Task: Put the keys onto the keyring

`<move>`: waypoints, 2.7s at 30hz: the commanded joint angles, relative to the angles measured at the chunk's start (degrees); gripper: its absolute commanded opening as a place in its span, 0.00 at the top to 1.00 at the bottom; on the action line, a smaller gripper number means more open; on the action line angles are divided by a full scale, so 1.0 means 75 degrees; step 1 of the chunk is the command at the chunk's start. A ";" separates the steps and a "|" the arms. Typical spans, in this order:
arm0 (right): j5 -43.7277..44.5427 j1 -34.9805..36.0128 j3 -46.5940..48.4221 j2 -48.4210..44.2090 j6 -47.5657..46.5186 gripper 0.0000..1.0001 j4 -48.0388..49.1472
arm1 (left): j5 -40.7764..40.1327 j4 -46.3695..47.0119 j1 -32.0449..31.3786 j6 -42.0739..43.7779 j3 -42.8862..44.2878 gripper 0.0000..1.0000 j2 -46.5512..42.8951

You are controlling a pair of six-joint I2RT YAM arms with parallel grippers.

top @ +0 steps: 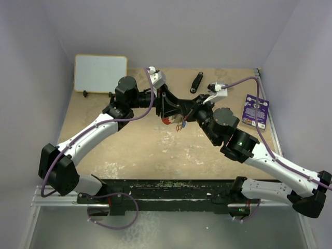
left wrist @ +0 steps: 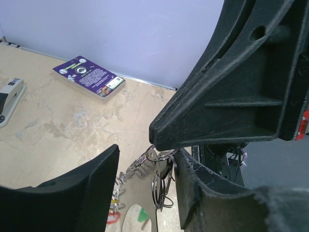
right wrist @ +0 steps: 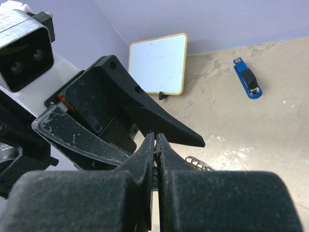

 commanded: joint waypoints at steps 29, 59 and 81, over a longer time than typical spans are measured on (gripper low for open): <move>0.0403 0.0060 -0.0243 -0.0540 0.0644 1.00 0.0564 | 0.0698 0.0829 -0.0024 0.0565 -0.0190 0.96 -0.0438; 0.0211 0.0061 -0.0278 -0.0034 0.0165 0.74 0.0481 | 0.0891 0.0694 -0.0012 0.0157 0.0124 0.96 -0.0360; 0.1139 0.0051 0.0387 -0.0071 0.0588 1.00 -0.1223 | 0.0265 -0.0713 0.0309 0.1006 0.0204 0.83 -0.0427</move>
